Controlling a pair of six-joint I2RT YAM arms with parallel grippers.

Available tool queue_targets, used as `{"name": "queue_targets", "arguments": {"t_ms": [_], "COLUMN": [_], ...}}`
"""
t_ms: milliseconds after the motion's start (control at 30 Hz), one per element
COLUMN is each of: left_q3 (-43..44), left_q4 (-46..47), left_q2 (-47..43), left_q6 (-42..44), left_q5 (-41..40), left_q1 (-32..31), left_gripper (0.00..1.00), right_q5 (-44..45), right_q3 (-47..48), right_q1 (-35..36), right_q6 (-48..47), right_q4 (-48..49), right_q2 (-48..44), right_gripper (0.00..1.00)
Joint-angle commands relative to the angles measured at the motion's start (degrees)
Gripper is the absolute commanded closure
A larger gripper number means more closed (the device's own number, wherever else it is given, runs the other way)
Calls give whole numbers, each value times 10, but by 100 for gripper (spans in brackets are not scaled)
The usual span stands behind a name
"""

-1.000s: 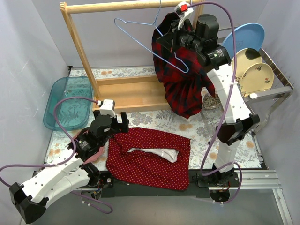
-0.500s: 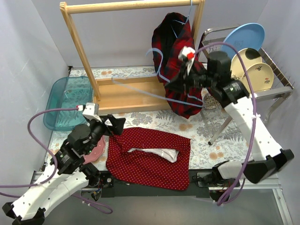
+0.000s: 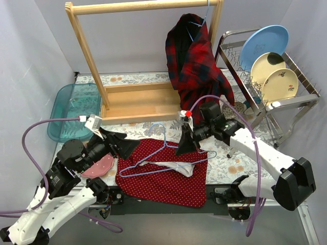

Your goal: Place the skirt on the hanger

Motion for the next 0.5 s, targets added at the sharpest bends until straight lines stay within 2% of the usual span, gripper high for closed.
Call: {"name": "queue_targets", "arguments": {"t_ms": [0, 333, 467], "left_q3": [-4, -98, -135], "left_q4": [-35, -4, 19], "left_q2": [1, -50, -48], "left_q6": [-21, -81, -136], "left_q5": [71, 80, 93], "left_q1": [2, 2, 2], "left_gripper": [2, 2, 2], "right_q5": [-52, -27, -23], "right_q3": [-73, -189, -253], "right_q1": [19, 32, 34], "right_q6": [120, 294, 394], "right_q4": [188, 449, 602], "right_q2": [4, 36, 38], "right_gripper": [99, 99, 99]}}
